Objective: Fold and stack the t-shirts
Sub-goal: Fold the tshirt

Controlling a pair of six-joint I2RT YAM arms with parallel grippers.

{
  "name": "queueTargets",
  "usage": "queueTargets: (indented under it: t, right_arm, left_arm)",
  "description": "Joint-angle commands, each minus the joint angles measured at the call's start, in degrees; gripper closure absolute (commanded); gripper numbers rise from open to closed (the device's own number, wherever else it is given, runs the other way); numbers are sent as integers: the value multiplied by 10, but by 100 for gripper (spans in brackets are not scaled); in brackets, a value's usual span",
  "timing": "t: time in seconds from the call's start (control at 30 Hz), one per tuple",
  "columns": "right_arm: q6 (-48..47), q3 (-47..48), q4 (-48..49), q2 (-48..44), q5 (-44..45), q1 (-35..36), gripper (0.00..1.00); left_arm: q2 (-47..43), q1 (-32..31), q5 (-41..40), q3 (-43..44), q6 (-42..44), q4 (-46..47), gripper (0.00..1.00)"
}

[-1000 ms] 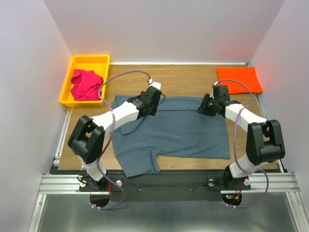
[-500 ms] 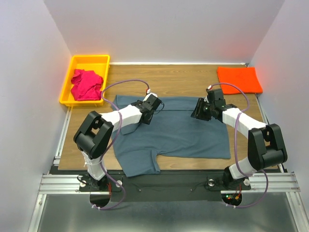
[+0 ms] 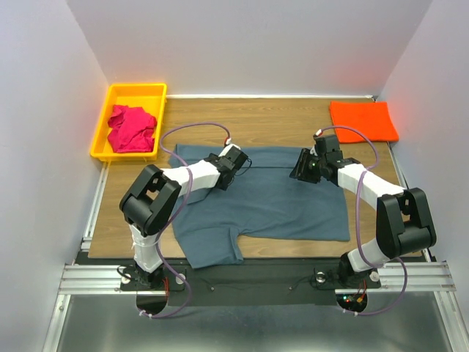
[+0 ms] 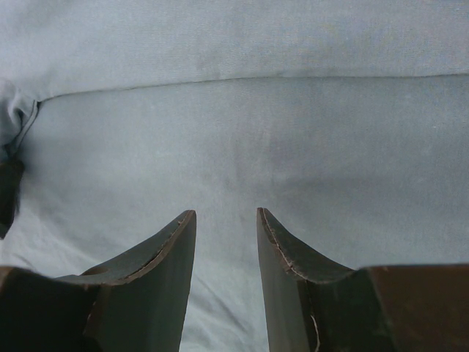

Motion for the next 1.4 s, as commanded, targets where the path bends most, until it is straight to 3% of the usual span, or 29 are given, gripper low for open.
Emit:
queueTargets:
  t: [0.0, 0.2, 0.67, 0.93, 1.07, 1.37]
  right_arm:
    - [2, -12, 20, -11, 0, 3, 55]
    - [0, -14, 20, -11, 4, 4, 53]
    - [-2, -22, 20, -16, 16, 4, 45]
    - [-6, -31, 20, -19, 16, 4, 44]
    - [-7, -33, 20, -16, 11, 4, 44]
    - [-16, -31, 19, -23, 8, 4, 44]
  left_arm:
    - [1, 1, -47, 5, 13, 1, 38]
    - [-15, 22, -70, 27, 29, -13, 43]
    - [-7, 91, -75, 118, 99, -3, 43]
    - [33, 128, -78, 171, 148, 0, 38]
    - [53, 139, -71, 203, 166, 3, 31]
    - [28, 139, -8, 199, 101, 5, 27]
